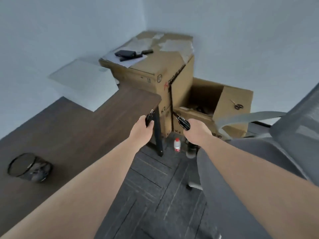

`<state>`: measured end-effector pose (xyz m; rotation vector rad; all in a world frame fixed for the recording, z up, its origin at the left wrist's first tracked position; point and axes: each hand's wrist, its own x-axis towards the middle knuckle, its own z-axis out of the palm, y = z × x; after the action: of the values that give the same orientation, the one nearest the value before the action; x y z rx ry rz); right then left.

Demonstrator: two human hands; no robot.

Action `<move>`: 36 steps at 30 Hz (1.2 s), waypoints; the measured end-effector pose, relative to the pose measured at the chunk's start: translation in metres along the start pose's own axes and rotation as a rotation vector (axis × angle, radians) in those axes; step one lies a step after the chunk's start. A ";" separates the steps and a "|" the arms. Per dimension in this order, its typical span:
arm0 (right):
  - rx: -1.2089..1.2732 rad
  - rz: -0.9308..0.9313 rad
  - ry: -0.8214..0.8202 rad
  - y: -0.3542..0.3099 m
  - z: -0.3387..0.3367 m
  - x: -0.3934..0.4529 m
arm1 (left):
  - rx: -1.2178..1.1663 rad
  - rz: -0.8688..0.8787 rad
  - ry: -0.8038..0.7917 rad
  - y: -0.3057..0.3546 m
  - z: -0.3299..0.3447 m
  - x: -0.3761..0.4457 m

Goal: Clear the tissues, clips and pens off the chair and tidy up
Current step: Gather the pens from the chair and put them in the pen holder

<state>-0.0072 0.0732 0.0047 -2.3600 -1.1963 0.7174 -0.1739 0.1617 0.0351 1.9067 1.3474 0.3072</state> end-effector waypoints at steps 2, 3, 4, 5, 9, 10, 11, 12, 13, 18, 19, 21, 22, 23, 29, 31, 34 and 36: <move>0.006 -0.092 -0.022 -0.054 0.023 0.003 | -0.054 -0.050 0.078 -0.036 -0.043 -0.006; 0.008 -0.135 -0.040 -0.080 0.036 0.004 | -0.082 -0.076 0.113 -0.055 -0.063 -0.011; 0.007 -0.173 -0.060 -0.106 0.049 0.003 | -0.104 -0.101 0.145 -0.073 -0.083 -0.016; 0.002 -0.207 -0.084 -0.132 0.064 0.001 | -0.117 -0.120 0.175 -0.091 -0.103 -0.022; -0.026 -0.321 -0.192 -0.234 0.129 -0.009 | -0.162 -0.187 0.295 -0.160 -0.184 -0.041; -0.018 -0.345 -0.206 -0.259 0.145 -0.014 | -0.179 -0.198 0.317 -0.176 -0.202 -0.045; -0.002 -0.368 -0.210 -0.283 0.161 -0.018 | -0.199 -0.204 0.344 -0.192 -0.220 -0.048; 0.017 -0.392 -0.210 -0.307 0.176 -0.023 | -0.225 -0.209 0.375 -0.208 -0.236 -0.051; 0.046 -0.412 -0.209 -0.330 0.191 -0.028 | -0.260 -0.217 0.408 -0.223 -0.250 -0.053; 0.284 -0.448 -0.185 -0.423 0.248 -0.045 | -0.507 -0.242 0.523 -0.282 -0.301 -0.049; 0.332 -0.432 -0.175 -0.437 0.257 -0.046 | -0.563 -0.245 0.537 -0.292 -0.308 -0.046; 0.439 -0.380 -0.161 -0.457 0.272 -0.046 | -0.654 -0.249 0.554 -0.309 -0.316 -0.038; 0.491 -0.352 -0.157 -0.464 0.279 -0.045 | -0.693 -0.253 0.559 -0.315 -0.318 -0.035; 0.535 -0.327 -0.155 -0.470 0.286 -0.045 | -0.728 -0.261 0.560 -0.321 -0.319 -0.031; 0.616 -0.258 -0.129 -0.488 0.317 -0.029 | -0.879 -0.239 0.540 -0.342 -0.315 -0.009; 0.628 -0.232 -0.126 -0.487 0.327 -0.023 | -0.868 -0.242 0.541 -0.348 -0.311 -0.001; 0.628 -0.194 -0.135 -0.482 0.343 -0.018 | -0.866 -0.272 0.523 -0.353 -0.302 0.005; 0.649 -0.158 -0.144 -0.478 0.352 -0.016 | -0.867 -0.299 0.515 -0.356 -0.296 0.006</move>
<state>-0.5239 0.3659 -0.0038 -1.6856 -0.9933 1.0454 -0.5928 0.3510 -0.0153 0.9155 1.4522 1.0798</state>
